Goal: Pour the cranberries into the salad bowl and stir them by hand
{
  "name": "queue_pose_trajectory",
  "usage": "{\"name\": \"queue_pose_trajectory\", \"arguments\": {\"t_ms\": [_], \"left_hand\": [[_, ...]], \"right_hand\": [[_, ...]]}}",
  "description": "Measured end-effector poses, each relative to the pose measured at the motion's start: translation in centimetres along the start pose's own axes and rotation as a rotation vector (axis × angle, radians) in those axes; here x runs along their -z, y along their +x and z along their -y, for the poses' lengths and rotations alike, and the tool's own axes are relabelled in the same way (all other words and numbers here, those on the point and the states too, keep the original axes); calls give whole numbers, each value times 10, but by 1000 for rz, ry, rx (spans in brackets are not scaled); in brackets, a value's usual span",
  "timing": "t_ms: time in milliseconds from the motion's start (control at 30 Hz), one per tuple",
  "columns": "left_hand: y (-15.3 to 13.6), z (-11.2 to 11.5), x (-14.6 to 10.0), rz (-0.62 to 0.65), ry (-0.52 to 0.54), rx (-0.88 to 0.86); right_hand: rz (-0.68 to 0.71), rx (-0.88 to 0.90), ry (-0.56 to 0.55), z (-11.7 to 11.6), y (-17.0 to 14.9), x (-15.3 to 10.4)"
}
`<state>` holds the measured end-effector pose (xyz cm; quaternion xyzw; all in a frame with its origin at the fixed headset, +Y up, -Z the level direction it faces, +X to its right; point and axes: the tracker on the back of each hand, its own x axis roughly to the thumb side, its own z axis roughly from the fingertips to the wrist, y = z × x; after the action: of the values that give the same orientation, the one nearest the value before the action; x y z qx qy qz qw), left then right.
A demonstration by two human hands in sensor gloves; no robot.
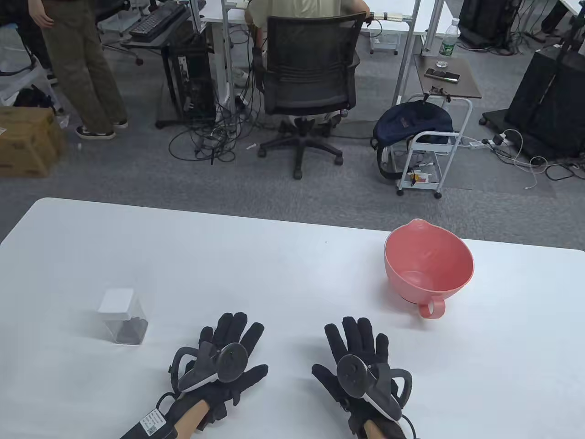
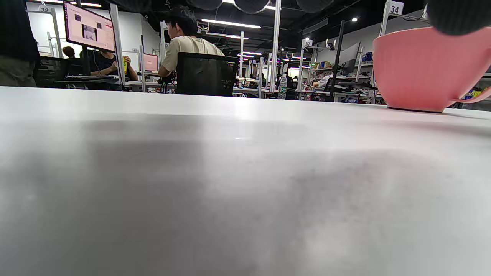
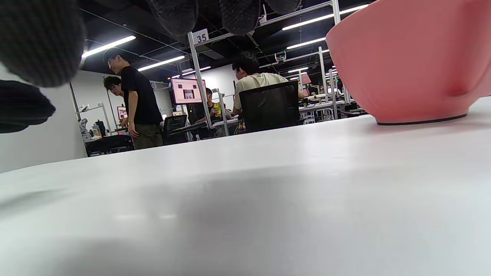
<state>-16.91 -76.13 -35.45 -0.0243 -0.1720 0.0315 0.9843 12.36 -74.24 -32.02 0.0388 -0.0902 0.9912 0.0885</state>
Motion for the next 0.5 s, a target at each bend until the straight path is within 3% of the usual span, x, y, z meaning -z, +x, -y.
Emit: {"name": "queue_pose_trajectory", "arguments": {"t_ms": [133, 300, 500], "left_hand": [[-1, -1, 0, 0, 2, 2], [-6, -12, -3, -16, 79, -27], [-26, -35, -12, -107, 262, -1]], "right_hand": [[-8, -2, -5, 1, -1, -1], [-4, 11, -21, 4, -1, -2], [-1, 39, -23, 4, -3, -5]]}}
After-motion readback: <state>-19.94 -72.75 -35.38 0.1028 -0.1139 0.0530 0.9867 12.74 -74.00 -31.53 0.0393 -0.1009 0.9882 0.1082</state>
